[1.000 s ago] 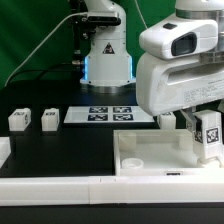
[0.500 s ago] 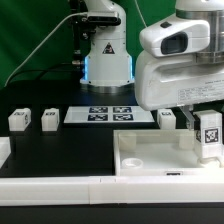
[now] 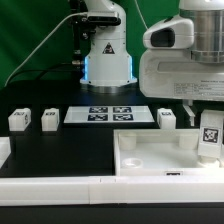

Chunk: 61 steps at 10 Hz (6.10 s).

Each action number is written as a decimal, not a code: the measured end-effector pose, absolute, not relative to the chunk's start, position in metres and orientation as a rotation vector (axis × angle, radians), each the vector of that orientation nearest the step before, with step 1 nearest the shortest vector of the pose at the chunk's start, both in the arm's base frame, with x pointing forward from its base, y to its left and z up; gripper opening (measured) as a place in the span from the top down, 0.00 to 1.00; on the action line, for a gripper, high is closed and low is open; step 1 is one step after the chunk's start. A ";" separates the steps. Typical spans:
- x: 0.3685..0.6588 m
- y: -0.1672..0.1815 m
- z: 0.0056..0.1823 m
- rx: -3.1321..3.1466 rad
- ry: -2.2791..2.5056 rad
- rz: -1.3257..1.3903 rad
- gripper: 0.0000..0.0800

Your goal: Assemble one leg

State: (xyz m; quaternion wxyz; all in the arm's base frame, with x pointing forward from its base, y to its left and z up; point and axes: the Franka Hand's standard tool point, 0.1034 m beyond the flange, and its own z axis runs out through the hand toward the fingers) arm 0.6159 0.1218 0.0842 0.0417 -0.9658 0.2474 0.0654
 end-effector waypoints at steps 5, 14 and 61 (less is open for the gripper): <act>0.616 0.126 0.084 -2.762 1.330 0.232 0.63; 0.612 0.128 0.082 -2.966 0.688 0.231 0.19; 0.608 0.127 0.083 -3.058 -0.258 0.214 0.19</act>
Offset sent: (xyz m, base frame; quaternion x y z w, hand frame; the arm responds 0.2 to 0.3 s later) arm 0.0022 -0.0032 -0.0016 0.0048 -0.0021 0.2570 0.9664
